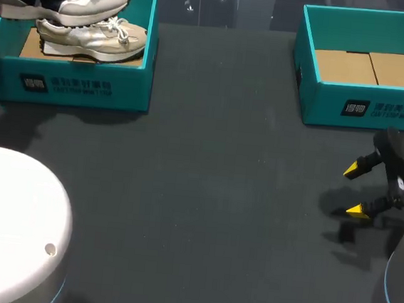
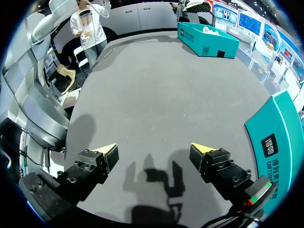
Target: Take the shoe out of the shoebox, open the shoe tongue, remove and reinsert the insole, then place the shoe into the shoebox
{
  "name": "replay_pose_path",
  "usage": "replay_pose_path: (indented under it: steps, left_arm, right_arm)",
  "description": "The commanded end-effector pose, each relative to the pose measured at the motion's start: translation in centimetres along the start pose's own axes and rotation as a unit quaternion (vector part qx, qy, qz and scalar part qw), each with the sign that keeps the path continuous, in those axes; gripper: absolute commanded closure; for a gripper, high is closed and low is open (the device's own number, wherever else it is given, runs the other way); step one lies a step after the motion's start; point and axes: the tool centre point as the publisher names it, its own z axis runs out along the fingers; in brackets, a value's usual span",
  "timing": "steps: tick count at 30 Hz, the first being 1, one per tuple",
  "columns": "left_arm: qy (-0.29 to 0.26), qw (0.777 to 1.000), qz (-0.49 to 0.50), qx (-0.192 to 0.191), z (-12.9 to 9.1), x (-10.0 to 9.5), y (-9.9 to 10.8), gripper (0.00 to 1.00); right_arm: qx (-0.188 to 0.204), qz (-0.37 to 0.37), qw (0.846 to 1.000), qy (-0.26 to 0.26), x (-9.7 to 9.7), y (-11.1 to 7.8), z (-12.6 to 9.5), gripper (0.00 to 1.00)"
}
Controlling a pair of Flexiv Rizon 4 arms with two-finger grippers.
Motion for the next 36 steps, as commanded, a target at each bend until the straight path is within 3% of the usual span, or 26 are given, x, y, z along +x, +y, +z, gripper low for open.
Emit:
replay_pose_path:
  steps: [1,17,20,36]
  left_arm:
    - [0.011,1.0,0.002,-0.015,-3.4,-1.1,-3.0,1.0]
    - [0.009,1.0,0.005,-0.012,-3.9,-1.3,-3.3,1.0]
    - [-0.003,1.0,0.01,0.009,-3.5,-1.6,-4.7,1.0]
    - [0.016,0.999,0.016,-0.033,-4.7,-9.3,-13.9,1.0]
  right_arm:
    - [0.001,0.0,1.0,0.0,0.1,0.0,0.0,0.0]
    - [0.001,0.0,1.0,0.0,0.1,0.0,0.0,0.0]
    - [0.001,0.0,1.0,0.0,0.1,0.0,0.0,0.0]
    - [0.001,0.0,1.0,0.0,0.1,0.0,0.0,0.0]
